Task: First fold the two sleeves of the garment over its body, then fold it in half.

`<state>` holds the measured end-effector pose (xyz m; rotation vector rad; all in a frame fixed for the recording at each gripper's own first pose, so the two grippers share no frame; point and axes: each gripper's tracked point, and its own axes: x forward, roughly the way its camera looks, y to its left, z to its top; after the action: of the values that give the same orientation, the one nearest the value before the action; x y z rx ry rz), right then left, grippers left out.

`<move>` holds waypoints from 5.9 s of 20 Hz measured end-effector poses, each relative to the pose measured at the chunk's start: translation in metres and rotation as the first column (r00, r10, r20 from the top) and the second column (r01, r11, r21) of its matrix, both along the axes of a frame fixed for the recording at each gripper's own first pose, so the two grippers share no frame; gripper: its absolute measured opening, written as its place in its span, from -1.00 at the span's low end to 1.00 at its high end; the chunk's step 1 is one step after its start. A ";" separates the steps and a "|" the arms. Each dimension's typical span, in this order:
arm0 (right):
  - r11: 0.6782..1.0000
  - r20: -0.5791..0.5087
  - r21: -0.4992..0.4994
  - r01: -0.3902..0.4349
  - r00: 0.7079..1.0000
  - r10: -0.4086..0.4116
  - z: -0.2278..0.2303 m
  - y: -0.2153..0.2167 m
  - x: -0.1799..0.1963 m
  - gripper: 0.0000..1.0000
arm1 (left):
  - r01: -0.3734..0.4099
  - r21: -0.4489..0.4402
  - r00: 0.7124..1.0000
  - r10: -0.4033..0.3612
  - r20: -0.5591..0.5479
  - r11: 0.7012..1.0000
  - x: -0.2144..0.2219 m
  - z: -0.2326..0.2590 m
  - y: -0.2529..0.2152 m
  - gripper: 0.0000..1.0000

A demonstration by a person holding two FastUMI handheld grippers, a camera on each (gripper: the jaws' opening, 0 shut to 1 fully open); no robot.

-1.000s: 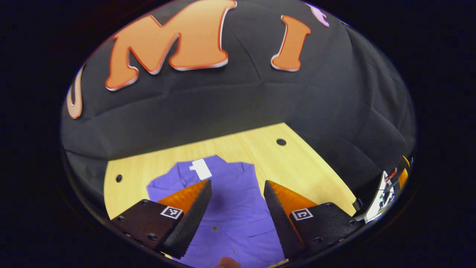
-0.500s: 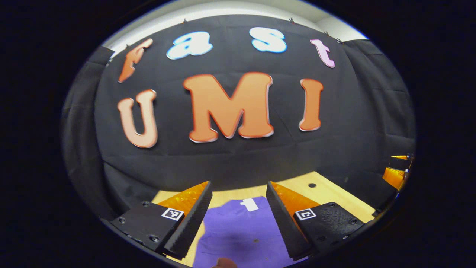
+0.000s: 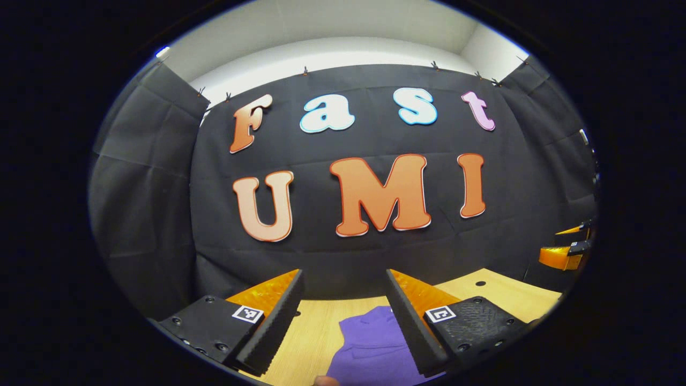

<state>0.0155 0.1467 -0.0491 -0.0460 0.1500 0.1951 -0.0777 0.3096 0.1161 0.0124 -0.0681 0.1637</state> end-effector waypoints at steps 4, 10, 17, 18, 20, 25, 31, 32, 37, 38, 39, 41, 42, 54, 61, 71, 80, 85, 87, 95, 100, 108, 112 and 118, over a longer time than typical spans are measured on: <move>1.000 -0.159 -0.027 0.012 0.987 -0.016 -0.060 0.001 -0.018 0.90 | -0.016 0.027 0.989 0.020 -0.146 1.000 -0.012 -0.069 0.014 0.88; 1.000 -0.500 -0.019 0.011 0.866 -0.019 -0.168 0.004 -0.040 0.92 | 0.027 -0.027 0.903 -0.035 -0.427 0.999 -0.018 -0.177 0.005 0.89; 0.997 -0.665 -0.072 0.036 0.743 -0.075 -0.247 -0.011 -0.076 0.92 | -0.010 -0.147 0.682 -0.101 -0.725 0.989 -0.046 -0.305 0.006 0.92; 0.997 -0.678 -0.078 0.029 0.732 -0.074 -0.255 -0.012 -0.079 0.92 | -0.015 -0.165 0.652 -0.115 -0.749 0.986 -0.052 -0.319 0.005 0.94; 0.996 -0.696 -0.090 0.013 0.714 -0.072 -0.266 -0.010 -0.082 0.92 | -0.029 -0.182 0.593 -0.130 -0.795 0.983 -0.057 -0.344 0.007 0.93; 0.993 -0.759 -0.121 -0.015 0.646 -0.083 -0.296 -0.016 -0.096 0.93 | -0.075 -0.203 0.448 -0.149 -0.882 0.976 -0.083 -0.370 0.004 0.94; 0.989 -0.833 -0.147 -0.017 0.542 -0.115 -0.327 -0.021 -0.109 0.93 | -0.083 -0.211 0.309 -0.176 -0.934 0.974 -0.102 -0.385 0.002 0.93; 0.989 -0.843 -0.147 -0.018 0.525 -0.116 -0.332 -0.021 -0.110 0.93 | -0.081 -0.213 0.288 -0.182 -0.940 0.974 -0.103 -0.387 0.000 0.93; 0.987 -0.872 -0.158 -0.021 0.471 -0.129 -0.347 -0.018 -0.118 0.94 | -0.098 -0.240 0.222 -0.213 -0.951 0.966 -0.099 -0.413 -0.005 0.92; 0.985 -0.870 -0.171 -0.027 0.473 -0.138 -0.346 -0.020 -0.117 0.94 | -0.097 -0.247 0.208 -0.223 -0.952 0.964 -0.099 -0.413 -0.006 0.88; 0.983 -0.870 -0.182 -0.039 0.472 -0.142 -0.346 -0.019 -0.116 0.94 | -0.102 -0.264 0.201 -0.240 -0.950 0.959 -0.098 -0.414 -0.005 0.88; 0.978 -0.878 -0.199 -0.068 0.455 -0.147 -0.348 -0.018 -0.117 0.92 | -0.119 -0.287 0.167 -0.266 -0.949 0.950 -0.101 -0.415 -0.002 0.87; 0.976 -0.882 -0.202 -0.081 0.449 -0.145 -0.348 -0.017 -0.117 0.92 | -0.113 -0.287 0.141 -0.271 -0.952 0.951 -0.103 -0.415 0.000 0.87; 0.987 -0.887 -0.140 0.079 0.434 -0.160 -0.348 0.004 -0.108 -0.92 | -0.035 -0.380 0.066 -0.377 -0.924 0.924 -0.093 -0.414 -0.025 -0.80; 0.974 -0.868 -0.077 0.211 0.466 -0.170 -0.299 0.022 -0.098 -0.93 | 0.028 -0.485 0.091 -0.486 -0.869 0.874 -0.076 -0.380 -0.025 -0.89; 0.990 -0.815 0.092 0.109 0.579 0.012 -0.216 0.063 -0.024 -0.94 | 0.093 -0.510 0.231 -0.517 -0.825 0.855 -0.005 -0.295 -0.024 -0.89; 0.988 -0.759 0.150 -0.027 0.637 0.132 -0.166 0.079 0.068 -0.94 | 0.129 -0.426 0.358 -0.442 -0.822 0.896 0.087 -0.223 -0.011 -0.89; 0.987 -0.734 0.145 -0.071 0.661 0.155 -0.147 0.079 0.123 -0.94 | 0.138 -0.371 0.419 -0.394 -0.818 0.918 0.158 -0.193 0.000 -0.90; 0.987 -0.726 0.134 -0.088 0.669 0.158 -0.144 0.081 0.145 -0.94 | 0.140 -0.356 0.434 -0.380 -0.817 0.924 0.184 -0.185 0.003 -0.89; 0.989 -0.711 0.111 -0.099 0.687 0.148 -0.154 0.093 0.238 -0.94 | 0.160 -0.262 0.458 -0.306 -0.835 0.952 0.280 -0.194 0.009 -0.90; 0.995 -0.729 0.095 -0.040 0.678 0.097 -0.182 0.085 0.303 -0.94 | 0.139 -0.168 0.508 -0.216 -0.834 0.976 0.346 -0.206 0.022 -0.90; 0.950 -0.705 0.270 0.158 0.704 0.083 -0.193 0.077 0.384 -0.52 | 0.006 -0.062 0.672 -0.050 -0.739 0.998 0.416 -0.223 0.054 -0.19; 0.953 -0.666 0.244 0.180 0.746 0.030 -0.175 0.058 0.387 -0.33 | -0.022 -0.027 0.736 -0.002 -0.677 0.999 0.410 -0.195 0.063 0.14; 0.975 -0.549 0.193 0.110 0.836 0.015 -0.137 0.055 0.362 0.30 | -0.050 -0.071 0.827 0.001 -0.561 0.996 0.391 -0.149 0.066 0.96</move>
<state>0.3777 0.2018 -0.1862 0.2371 0.7055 0.1692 0.3138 0.3753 -0.0325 -0.0219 0.5334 0.1845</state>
